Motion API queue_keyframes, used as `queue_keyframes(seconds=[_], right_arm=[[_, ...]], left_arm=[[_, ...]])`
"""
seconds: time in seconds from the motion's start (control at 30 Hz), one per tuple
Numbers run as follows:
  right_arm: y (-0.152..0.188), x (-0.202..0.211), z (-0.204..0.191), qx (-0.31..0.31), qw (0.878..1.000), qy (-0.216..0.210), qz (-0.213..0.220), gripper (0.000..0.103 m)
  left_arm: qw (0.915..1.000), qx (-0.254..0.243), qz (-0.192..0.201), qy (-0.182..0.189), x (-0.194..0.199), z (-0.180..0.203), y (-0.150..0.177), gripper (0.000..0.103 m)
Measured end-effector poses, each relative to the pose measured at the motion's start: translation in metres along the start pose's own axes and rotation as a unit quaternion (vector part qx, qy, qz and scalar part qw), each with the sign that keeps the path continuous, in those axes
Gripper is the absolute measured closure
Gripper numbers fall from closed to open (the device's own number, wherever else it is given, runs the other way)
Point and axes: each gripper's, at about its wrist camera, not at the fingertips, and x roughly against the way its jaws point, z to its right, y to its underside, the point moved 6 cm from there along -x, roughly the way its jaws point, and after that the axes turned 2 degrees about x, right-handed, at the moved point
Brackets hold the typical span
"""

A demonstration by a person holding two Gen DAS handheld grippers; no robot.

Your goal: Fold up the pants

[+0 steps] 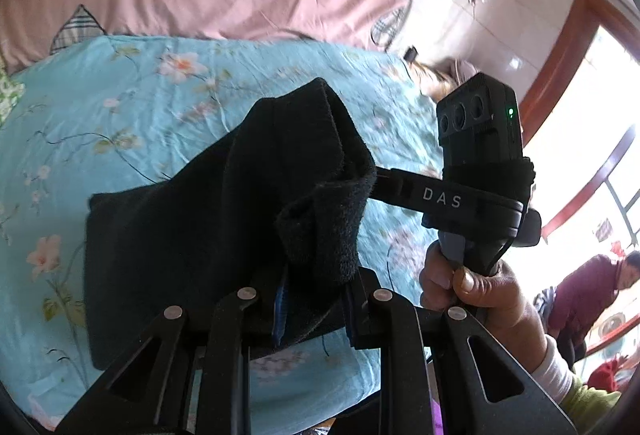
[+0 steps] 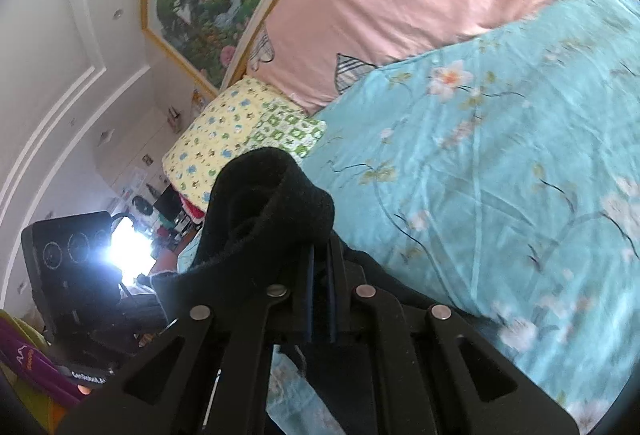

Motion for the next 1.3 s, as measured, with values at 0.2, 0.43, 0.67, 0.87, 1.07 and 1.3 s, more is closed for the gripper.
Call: queue_keyframes(seconds=[0.2, 0.43, 0.67, 0.87, 1.07, 1.3], right_arm=[[0.017, 0.015, 0.029, -0.030, 0.999, 0.027, 0.005, 0.102], [0.029, 0.038, 0.044, -0.039, 0.996, 0.082, 0.019, 0.102], [0.037, 0.052, 0.046, -0.055, 0.990, 0.123, 0.030, 0.097], [0.037, 0.063, 0.030, -0.049, 0.987, 0.145, 0.052, 0.007], [0.031, 0.061, 0.010, -0.042, 0.987, 0.146, 0.056, 0.007], [0.032, 0.045, -0.007, -0.018, 0.984, 0.174, 0.036, 0.007]], left_arm=[[0.9994, -0.004, -0.031, -0.015, -0.034, 0.002, 0.012, 0.081], [0.9990, -0.019, -0.040, -0.001, -0.050, 0.004, 0.020, 0.069], [0.9981, -0.024, -0.042, 0.039, -0.040, 0.011, 0.025, 0.048], [0.9986, -0.001, -0.027, 0.046, -0.017, -0.008, 0.026, 0.045], [0.9992, 0.028, -0.002, 0.028, 0.004, -0.036, 0.022, 0.042], [0.9973, 0.070, 0.020, 0.005, 0.023, -0.076, 0.019, 0.040]])
